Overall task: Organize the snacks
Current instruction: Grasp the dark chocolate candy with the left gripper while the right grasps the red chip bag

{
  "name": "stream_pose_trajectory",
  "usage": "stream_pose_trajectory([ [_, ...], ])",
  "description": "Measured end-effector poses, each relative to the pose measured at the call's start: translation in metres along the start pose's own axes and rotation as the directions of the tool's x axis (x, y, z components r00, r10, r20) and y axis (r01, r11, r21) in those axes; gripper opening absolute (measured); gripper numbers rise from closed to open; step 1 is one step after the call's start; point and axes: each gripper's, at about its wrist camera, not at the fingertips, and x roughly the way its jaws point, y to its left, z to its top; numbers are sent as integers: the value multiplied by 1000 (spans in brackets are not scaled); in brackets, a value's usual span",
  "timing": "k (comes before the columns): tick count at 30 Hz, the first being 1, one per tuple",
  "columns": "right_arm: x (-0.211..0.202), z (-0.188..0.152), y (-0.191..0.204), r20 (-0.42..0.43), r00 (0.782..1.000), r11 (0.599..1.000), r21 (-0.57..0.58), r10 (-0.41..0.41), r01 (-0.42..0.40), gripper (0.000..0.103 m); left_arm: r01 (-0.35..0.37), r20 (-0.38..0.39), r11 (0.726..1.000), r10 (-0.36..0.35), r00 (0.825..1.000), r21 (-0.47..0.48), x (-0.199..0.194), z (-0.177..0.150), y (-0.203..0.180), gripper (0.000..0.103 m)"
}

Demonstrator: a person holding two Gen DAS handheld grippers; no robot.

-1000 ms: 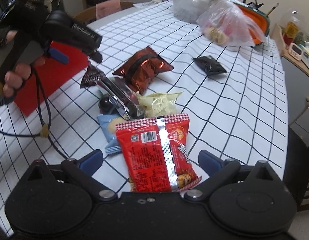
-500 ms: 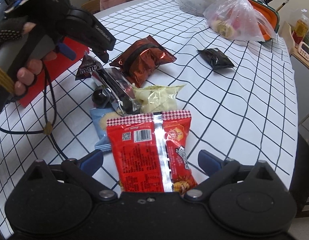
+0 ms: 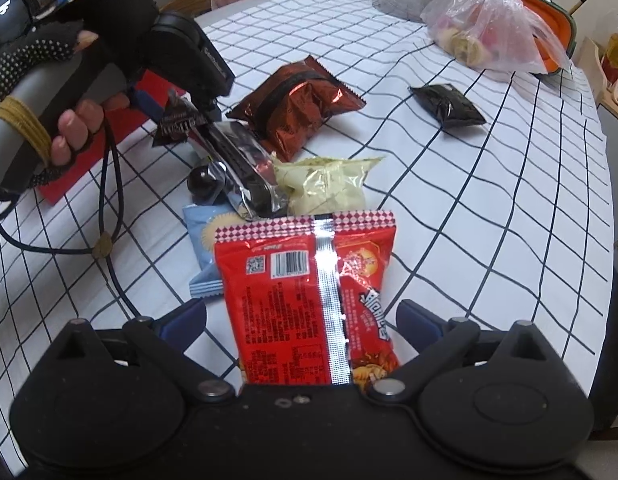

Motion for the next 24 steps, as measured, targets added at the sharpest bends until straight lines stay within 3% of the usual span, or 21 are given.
stream_pose_trajectory([
  [3, 2, 2, 1, -14, 1000, 1000, 5, -5, 5, 91, 3, 2, 1000, -3, 1000, 12, -2, 0, -2, 42],
  [8, 1, 2, 2, -22, 1000, 1000, 16, -21, 21, 76, 19, 0, 1000, -19, 1000, 25, -2, 0, -1, 36],
  [24, -52, -10, 25, 48, 997, 991, 119, -64, 58, 76, 129, -26, 990, -128, 991, 53, -34, -24, 19, 35],
])
